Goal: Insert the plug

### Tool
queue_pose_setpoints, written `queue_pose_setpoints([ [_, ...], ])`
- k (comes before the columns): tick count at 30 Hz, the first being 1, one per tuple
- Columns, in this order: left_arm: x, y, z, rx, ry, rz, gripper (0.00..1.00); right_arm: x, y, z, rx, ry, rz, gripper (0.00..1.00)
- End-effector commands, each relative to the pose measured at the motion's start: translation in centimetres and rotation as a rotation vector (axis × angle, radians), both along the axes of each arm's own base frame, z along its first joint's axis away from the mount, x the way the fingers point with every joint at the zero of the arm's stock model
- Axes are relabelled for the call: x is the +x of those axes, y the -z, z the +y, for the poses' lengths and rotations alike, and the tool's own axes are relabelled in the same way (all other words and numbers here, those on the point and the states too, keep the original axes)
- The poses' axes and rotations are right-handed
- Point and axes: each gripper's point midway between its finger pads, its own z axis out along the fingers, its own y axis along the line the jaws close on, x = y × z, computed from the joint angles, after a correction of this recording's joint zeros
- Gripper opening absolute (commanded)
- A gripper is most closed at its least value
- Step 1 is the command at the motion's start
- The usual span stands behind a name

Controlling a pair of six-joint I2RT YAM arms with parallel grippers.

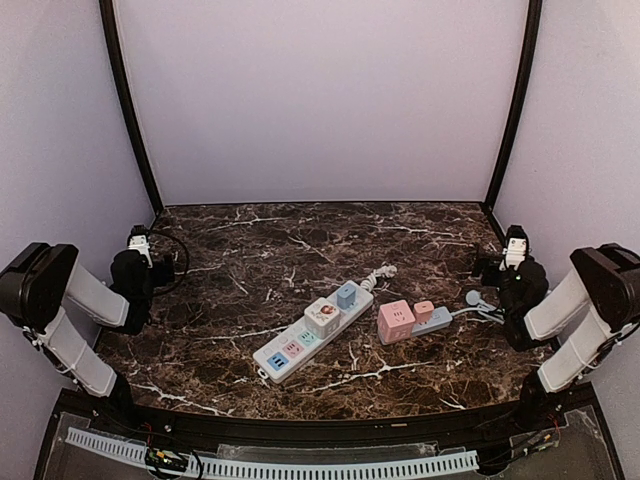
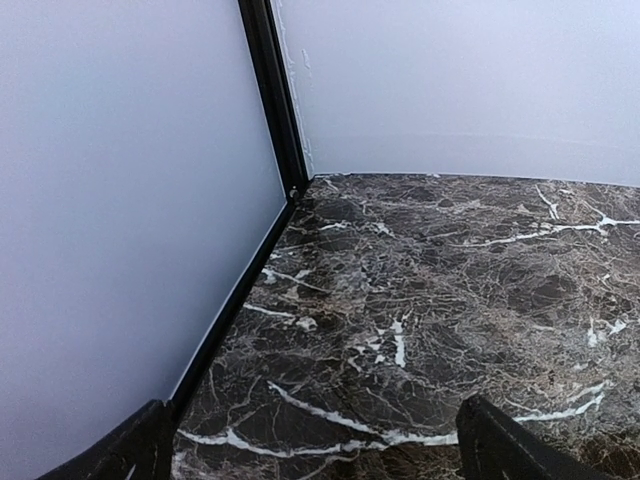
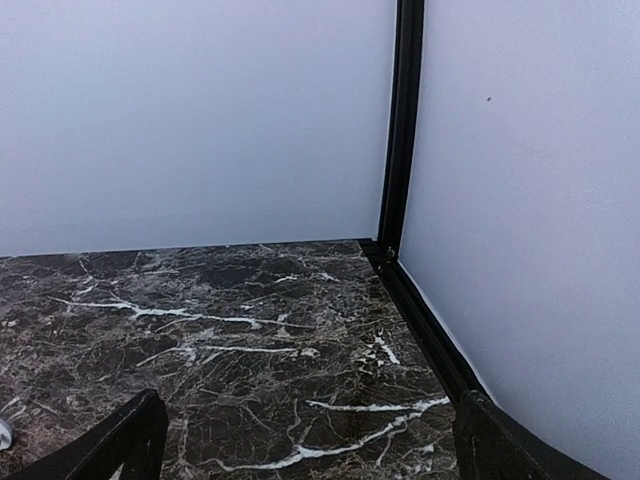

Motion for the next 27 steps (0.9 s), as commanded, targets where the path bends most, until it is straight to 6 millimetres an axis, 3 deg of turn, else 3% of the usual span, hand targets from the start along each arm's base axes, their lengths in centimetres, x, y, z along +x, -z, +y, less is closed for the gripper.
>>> queue_pose_setpoints([
  [1, -0.31, 0.06, 0.22, -0.011, -0.005, -0.01, 0.99, 0.25, -0.79, -0.91, 0.026, 0.045, -0.032, 0.99],
  [27, -0.31, 0.08, 0.19, -0.011, -0.003, -0.009, 1.0, 0.64, -0.52, -0.66, 0.03, 0.014, -0.014, 0.99],
])
